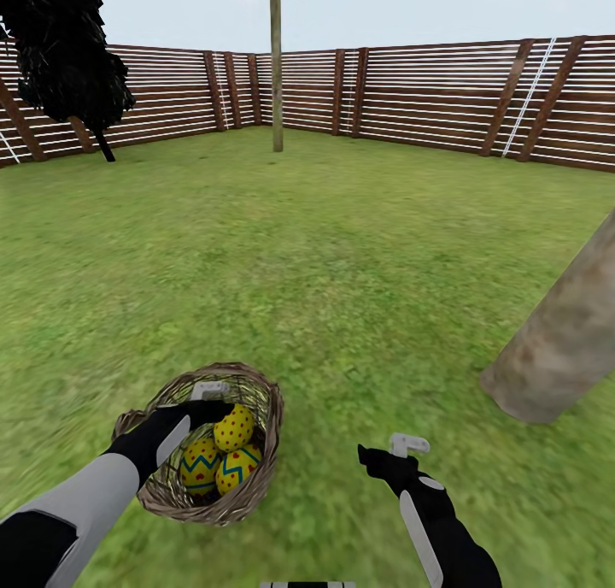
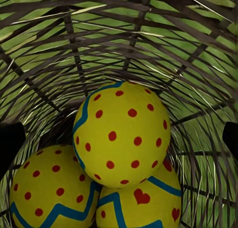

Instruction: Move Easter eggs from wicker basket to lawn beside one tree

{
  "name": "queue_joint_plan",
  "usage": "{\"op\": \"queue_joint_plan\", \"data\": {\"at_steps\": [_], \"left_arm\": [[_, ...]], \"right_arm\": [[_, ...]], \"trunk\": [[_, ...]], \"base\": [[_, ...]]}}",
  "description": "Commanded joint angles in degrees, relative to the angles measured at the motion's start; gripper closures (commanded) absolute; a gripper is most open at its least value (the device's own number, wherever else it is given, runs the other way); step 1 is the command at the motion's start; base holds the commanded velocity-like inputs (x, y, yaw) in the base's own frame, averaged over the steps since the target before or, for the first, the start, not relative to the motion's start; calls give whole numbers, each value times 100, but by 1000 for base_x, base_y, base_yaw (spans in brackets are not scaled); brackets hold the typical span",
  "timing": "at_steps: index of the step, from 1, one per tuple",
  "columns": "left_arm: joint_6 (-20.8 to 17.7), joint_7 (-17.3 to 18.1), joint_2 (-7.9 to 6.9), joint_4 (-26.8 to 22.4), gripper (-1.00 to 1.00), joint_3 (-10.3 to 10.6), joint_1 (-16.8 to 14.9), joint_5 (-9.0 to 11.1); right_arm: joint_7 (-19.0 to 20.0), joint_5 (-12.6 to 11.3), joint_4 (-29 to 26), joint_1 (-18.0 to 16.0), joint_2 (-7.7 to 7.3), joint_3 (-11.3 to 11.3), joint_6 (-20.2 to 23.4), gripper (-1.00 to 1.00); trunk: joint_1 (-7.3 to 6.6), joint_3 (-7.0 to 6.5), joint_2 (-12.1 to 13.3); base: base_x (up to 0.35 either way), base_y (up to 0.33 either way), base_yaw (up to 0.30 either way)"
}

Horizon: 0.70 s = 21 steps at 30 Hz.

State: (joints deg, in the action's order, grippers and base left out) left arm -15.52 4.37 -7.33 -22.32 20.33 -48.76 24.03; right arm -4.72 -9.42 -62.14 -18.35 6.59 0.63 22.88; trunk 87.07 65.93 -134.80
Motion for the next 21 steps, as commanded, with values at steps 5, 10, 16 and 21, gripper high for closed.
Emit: {"op": "queue_joint_plan", "data": {"at_steps": [5, 10, 16, 21], "left_arm": [[10, 9, -5, -7, -100, 18, -2, 24], [23, 12, -5, -8, -100, 22, -2, 21], [26, 15, -5, -12, -100, 30, -2, 17], [23, 13, -5, -9, -100, 32, -2, 16]], "right_arm": [[-46, -60, -9, -2, 0, 7, 23, -100], [-46, -60, -9, -2, 0, 7, 26, -100], [-46, -60, -9, -2, 0, 7, 24, -100], [-46, -60, -9, -2, 0, 3, 23, -100]], "trunk": [[-1, 5, -2], [-1, 5, -2], [-1, 6, -2], [-1, 6, -2]], "base": [[0, 0, 0], [0, 0, 0], [0, 0, 0], [0, 0, 0]]}}
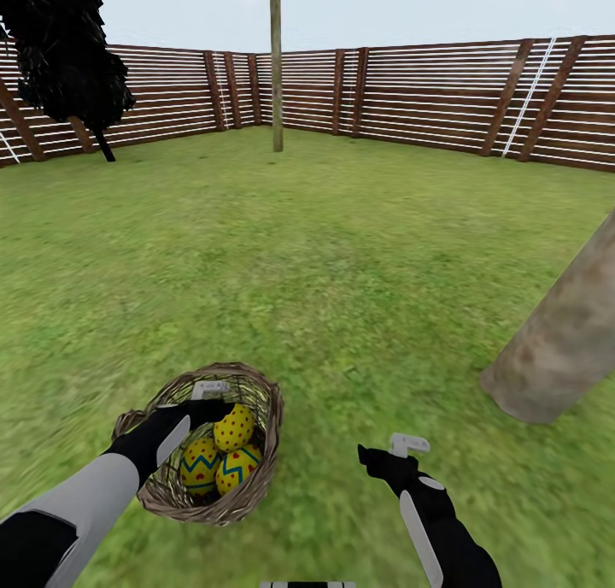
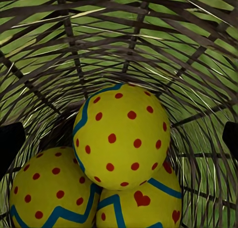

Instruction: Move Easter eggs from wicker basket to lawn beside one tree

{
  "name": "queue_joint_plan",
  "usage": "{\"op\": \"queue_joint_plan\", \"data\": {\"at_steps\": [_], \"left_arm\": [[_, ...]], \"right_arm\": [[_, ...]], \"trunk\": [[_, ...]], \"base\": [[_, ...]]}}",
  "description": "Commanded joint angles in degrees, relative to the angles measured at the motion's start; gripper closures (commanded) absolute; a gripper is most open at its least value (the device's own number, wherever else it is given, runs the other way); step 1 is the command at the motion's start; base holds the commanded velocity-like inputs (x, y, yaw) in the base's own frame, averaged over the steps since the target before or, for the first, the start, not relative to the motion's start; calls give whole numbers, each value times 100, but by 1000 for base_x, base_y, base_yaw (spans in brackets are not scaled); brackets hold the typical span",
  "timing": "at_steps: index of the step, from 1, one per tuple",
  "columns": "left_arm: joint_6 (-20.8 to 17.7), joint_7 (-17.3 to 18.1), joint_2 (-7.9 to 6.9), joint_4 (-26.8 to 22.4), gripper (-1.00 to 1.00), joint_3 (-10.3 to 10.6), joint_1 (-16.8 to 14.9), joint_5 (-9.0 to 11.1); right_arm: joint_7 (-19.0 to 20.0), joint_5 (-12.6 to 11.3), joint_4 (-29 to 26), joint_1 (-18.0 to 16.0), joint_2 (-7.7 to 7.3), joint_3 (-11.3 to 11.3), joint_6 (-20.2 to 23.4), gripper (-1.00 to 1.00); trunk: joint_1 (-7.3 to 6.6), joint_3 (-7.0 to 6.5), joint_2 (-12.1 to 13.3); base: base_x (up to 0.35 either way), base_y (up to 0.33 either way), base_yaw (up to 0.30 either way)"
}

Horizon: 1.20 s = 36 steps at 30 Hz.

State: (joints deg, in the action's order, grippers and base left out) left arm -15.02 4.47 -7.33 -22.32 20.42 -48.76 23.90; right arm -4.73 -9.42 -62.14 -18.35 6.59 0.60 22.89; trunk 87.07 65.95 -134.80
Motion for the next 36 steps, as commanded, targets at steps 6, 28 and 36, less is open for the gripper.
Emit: {"op": "queue_joint_plan", "data": {"at_steps": [6, 28, 36], "left_arm": [[-29, 2, -5, -9, -100, 23, -2, 30], [-8, -8, -5, -65, -100, 23, 1, 22], [-3, -15, -5, -87, -100, 26, 5, 22]], "right_arm": [[-46, -60, -3, -1, 0, 8, 23, -100], [-44, -59, -760, 141, 6, 9, 104, -100], [-38, -65, -2609, 1006, 9, 322, 1165, -100]], "trunk": [[21, 23, -42], [416, 346, -764], [416, 346, -764]], "base": [[0, 0, 0], [0, 0, 0], [0, 0, 0]]}}
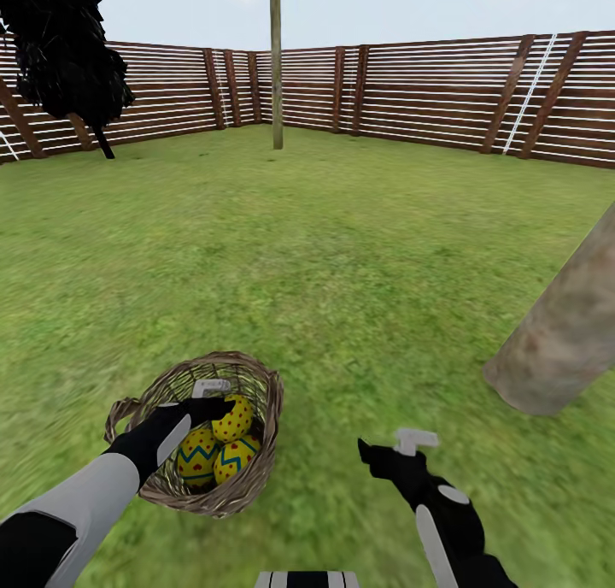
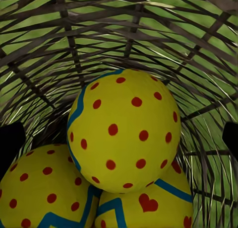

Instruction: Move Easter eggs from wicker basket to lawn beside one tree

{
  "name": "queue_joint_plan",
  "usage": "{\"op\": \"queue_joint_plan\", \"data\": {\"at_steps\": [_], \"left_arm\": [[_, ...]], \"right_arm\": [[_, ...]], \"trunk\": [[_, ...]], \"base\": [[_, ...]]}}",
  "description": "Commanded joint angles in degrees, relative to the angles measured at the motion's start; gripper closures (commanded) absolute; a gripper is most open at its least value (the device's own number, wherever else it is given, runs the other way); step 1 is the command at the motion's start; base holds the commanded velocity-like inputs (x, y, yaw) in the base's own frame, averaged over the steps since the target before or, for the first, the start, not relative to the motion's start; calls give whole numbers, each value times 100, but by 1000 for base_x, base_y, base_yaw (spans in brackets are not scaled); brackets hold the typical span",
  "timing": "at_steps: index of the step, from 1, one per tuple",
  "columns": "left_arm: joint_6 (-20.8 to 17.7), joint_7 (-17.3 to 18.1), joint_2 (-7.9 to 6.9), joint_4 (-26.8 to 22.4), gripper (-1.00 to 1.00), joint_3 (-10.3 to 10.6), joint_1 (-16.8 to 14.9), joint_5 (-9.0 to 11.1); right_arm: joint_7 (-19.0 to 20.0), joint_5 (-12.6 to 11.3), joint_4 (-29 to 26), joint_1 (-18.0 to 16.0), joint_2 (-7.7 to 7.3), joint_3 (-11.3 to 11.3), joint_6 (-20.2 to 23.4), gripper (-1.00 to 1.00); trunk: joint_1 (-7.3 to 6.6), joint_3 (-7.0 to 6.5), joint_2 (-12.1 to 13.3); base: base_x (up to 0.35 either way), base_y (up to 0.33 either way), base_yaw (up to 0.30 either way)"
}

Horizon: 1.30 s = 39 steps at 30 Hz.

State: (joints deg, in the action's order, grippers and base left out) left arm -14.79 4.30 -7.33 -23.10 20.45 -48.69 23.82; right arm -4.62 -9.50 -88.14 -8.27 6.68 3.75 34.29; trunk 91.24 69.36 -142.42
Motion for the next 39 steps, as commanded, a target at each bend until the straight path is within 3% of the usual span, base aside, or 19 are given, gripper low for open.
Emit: {"op": "queue_joint_plan", "data": {"at_steps": [1, 13, 39], "left_arm": [[-22, 2, -6, -9, -100, 19, -1, 30], [78, 15, -13, -11, -100, -9, -1, 35], [90, 17, -14, -19, -100, 46, -1, 30]], "right_arm": [[-48, -58, -105, 29, 0, 90, 110, -100], [-40, -64, -269, -386, -4, 351, 591, -100], [15, -61, -274, -421, 0, 503, 623, -100]], "trunk": [[-1, 5, -2], [-1, 5, -2], [-1, 5, -2]], "base": [[0, 0, 0], [0, 0, 0], [50, 18, 0]]}}
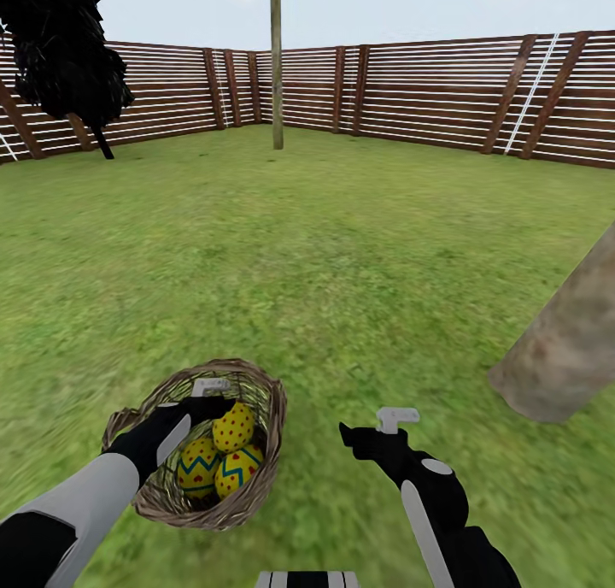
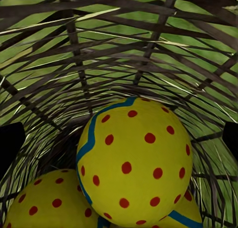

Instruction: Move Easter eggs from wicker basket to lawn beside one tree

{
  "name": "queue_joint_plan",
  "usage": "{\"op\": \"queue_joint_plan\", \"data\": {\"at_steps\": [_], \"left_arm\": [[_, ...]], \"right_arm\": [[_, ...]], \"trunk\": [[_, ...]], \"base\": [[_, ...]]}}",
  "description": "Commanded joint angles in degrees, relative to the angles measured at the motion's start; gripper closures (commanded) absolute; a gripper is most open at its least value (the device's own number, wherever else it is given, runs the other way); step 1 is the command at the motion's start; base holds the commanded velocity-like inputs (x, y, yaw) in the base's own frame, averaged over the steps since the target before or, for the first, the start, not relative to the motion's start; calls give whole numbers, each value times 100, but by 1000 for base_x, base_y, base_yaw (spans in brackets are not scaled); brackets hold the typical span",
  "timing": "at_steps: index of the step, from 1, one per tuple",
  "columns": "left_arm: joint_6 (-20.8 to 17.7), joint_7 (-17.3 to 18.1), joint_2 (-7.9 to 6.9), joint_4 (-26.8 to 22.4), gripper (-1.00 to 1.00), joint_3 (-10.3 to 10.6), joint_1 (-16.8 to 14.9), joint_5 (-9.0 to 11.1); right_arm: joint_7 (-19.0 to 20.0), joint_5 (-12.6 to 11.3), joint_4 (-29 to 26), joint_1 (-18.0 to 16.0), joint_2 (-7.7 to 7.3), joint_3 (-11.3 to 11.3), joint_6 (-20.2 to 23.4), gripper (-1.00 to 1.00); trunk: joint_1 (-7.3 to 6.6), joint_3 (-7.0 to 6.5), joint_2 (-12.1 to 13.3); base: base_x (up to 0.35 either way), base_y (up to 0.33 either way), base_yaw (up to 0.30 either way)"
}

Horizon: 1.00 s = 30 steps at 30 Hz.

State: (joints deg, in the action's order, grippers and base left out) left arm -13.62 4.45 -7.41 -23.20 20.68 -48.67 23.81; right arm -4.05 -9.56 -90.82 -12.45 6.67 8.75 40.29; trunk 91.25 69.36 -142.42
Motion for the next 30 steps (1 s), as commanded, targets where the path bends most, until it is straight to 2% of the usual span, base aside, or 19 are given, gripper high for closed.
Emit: {"op": "queue_joint_plan", "data": {"at_steps": [1, 10, 23, 25, 30], "left_arm": [[-27, 2, -6, -9, -100, 25, -2, 31], [-26, 3, -6, -9, -100, 32, -2, 34], [-18, 3, -6, -10, -100, 32, -2, 35], [-18, 3, -6, -9, -100, 32, -2, 35], [-18, 3, -6, -9, -100, 7, -2, 36]], "right_arm": [[-43, -55, -6, -3, 1, 3, 23, -100], [-44, -55, -6, -3, 1, 3, 21, -100], [-44, -55, -6, -3, 1, 3, 23, -100], [-44, -55, -6, -3, 1, 3, 23, -100], [-44, -55, -6, -3, 1, 3, 23, -100]], "trunk": [[-1, 5, -2], [-1, 5, -2], [-1, 5, -2], [43, 41, -82], [51, 107, -86]], "base": [[2, -18, 0], [1, -132, 0], [0, -14, 0], [0, -1, 0], [0, 0, 0]]}}
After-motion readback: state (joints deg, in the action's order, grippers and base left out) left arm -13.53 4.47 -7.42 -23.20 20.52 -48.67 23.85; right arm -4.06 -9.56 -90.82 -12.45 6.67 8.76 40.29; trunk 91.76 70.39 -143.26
